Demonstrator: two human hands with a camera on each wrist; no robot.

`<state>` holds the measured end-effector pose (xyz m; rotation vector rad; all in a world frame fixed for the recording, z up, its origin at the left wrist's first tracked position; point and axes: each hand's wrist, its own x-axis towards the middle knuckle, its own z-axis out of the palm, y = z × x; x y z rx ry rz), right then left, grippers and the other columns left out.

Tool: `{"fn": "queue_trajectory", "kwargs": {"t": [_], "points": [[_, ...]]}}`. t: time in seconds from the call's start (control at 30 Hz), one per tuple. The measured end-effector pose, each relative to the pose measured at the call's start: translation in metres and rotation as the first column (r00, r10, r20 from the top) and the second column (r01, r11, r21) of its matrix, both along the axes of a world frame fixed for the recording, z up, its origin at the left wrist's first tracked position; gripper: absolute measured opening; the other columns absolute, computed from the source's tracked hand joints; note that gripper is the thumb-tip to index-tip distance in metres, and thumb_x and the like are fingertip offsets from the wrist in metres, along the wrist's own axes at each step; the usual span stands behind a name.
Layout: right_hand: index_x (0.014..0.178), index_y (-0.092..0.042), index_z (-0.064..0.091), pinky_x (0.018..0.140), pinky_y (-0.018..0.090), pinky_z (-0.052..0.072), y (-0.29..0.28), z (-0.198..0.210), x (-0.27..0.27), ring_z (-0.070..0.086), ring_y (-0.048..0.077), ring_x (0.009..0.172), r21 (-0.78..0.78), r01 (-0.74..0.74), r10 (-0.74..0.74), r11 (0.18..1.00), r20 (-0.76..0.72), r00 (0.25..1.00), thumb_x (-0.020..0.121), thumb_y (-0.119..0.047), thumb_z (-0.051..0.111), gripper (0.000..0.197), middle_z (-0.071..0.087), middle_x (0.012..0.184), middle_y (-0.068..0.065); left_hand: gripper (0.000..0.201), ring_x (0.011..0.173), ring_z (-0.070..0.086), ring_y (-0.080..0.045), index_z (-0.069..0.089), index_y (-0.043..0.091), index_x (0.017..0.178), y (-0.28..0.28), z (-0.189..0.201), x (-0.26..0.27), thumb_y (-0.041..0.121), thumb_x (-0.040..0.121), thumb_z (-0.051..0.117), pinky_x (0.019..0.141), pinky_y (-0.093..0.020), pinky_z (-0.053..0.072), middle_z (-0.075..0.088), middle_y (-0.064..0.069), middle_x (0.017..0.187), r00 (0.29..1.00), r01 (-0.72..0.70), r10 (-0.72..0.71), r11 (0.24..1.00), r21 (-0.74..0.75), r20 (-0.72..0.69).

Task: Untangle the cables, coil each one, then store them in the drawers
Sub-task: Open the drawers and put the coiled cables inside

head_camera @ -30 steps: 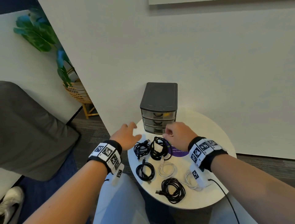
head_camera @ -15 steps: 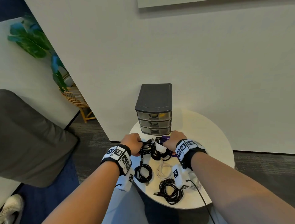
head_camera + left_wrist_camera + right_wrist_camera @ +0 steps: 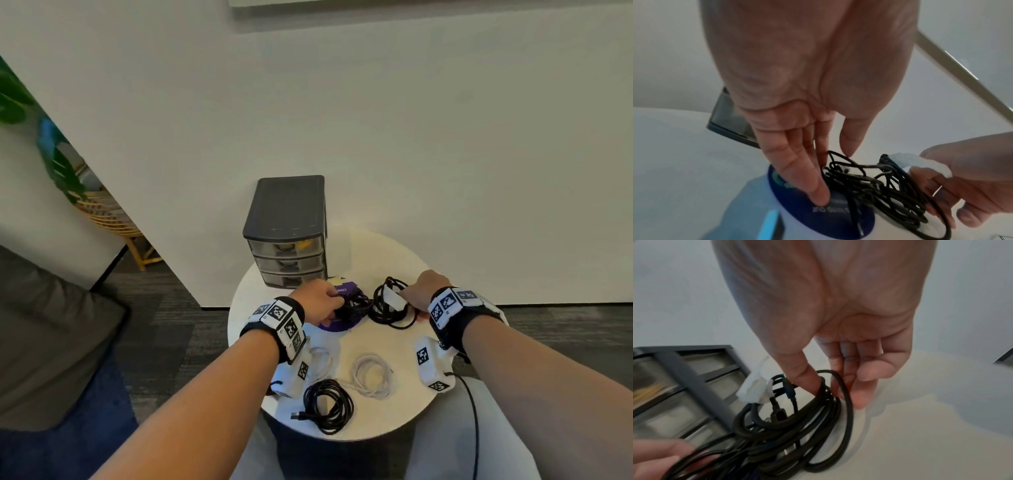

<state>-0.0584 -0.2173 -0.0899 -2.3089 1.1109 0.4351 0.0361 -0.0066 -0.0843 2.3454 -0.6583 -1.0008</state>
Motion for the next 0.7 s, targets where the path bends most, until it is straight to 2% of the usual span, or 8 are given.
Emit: {"fn": "queue_trajectory", "kwargs": {"t": [0.1,0.27,0.37,0.4,0.47,0.53,0.63,0.7], "points": [[0.066,-0.007,0.048,0.048,0.025,0.037,-0.01,0.001,-0.011,0.051,0.021,0.058,-0.026,-0.001,0.0,1.0,-0.025,1.0,0.094,-0.028,0.064,0.038,0.055,0.065,0.006,0.03,0.071,0.065,-0.015,0.064,0.011,0.125,-0.006,0.001,-0.005,0.03,0.106,0.05,0.061,-0.022,0.053,0.07,-0.006,0.095,0.997,0.074,-0.074,0.997,0.035,-0.009],[0.07,-0.006,0.053,0.054,0.025,0.04,-0.016,0.006,-0.017,0.057,0.026,0.068,0.006,-0.035,0.035,0.999,-0.033,0.999,0.094,-0.028,0.061,0.034,0.059,0.068,0.009,0.029,0.077,0.063,-0.012,0.061,0.016,0.127,0.013,0.021,0.004,0.032,0.106,0.048,0.067,-0.025,0.052,0.07,-0.005,0.103,0.994,0.096,-0.098,0.995,0.038,0.052],[0.1,-0.007,0.061,0.065,0.029,0.045,-0.012,0.022,-0.015,0.059,0.028,0.089,-0.014,-0.157,0.156,0.988,-0.056,0.986,0.094,-0.035,0.058,0.029,0.064,0.101,0.012,0.027,0.083,0.064,-0.013,0.062,0.019,0.123,0.048,0.035,0.019,0.035,0.103,0.054,0.07,-0.025,0.052,0.07,-0.003,0.107,0.985,0.072,-0.081,0.996,0.061,0.153],[0.113,-0.008,0.06,0.074,0.032,0.048,-0.01,0.027,-0.014,0.058,0.029,0.098,-0.049,-0.175,0.173,0.983,-0.035,0.984,0.093,-0.032,0.057,0.031,0.062,0.113,0.012,0.026,0.086,0.064,-0.014,0.063,0.02,0.121,0.061,0.037,0.023,0.036,0.101,0.057,0.073,-0.026,0.051,0.069,-0.002,0.11,0.979,0.064,-0.08,0.994,0.086,0.19],[0.13,-0.017,0.056,0.096,0.041,0.048,0.001,0.035,-0.013,0.052,0.033,0.118,-0.151,-0.166,0.174,0.975,0.043,0.984,0.091,-0.029,0.056,0.041,0.054,0.13,0.01,0.026,0.097,0.06,-0.017,0.065,0.023,0.119,0.084,0.041,0.027,0.037,0.098,0.063,0.089,-0.032,0.051,0.063,0.001,0.118,0.97,0.077,-0.117,0.979,0.188,0.214],[0.131,-0.027,0.053,0.104,0.048,0.04,0.02,0.043,-0.01,0.044,0.033,0.127,-0.242,-0.166,0.202,0.956,0.131,0.971,0.089,-0.028,0.056,0.042,0.047,0.137,0.005,0.029,0.104,0.058,-0.019,0.065,0.026,0.12,0.101,0.041,0.023,0.042,0.095,0.065,0.102,-0.039,0.049,0.058,0.005,0.117,0.976,0.112,-0.161,0.946,0.304,0.144],[0.126,-0.029,0.056,0.101,0.046,0.036,0.054,0.052,-0.003,0.04,0.029,0.127,-0.315,-0.286,0.364,0.905,0.226,0.903,0.09,-0.026,0.056,0.037,0.045,0.136,0.002,0.033,0.104,0.066,-0.022,0.064,0.03,0.118,0.114,0.037,0.011,0.045,0.09,0.067,0.098,-0.041,0.055,0.063,0.002,0.117,0.981,0.162,-0.191,0.912,0.377,0.04],[0.125,-0.03,0.059,0.102,0.047,0.037,0.077,0.054,0.0,0.041,0.027,0.127,-0.304,-0.394,0.47,0.868,0.24,0.849,0.091,-0.027,0.058,0.034,0.046,0.136,0.002,0.035,0.104,0.066,-0.02,0.062,0.029,0.121,0.115,0.034,0.003,0.041,0.089,0.069,0.097,-0.042,0.057,0.06,0.002,0.121,0.966,0.22,-0.257,0.884,0.414,0.037]]}}
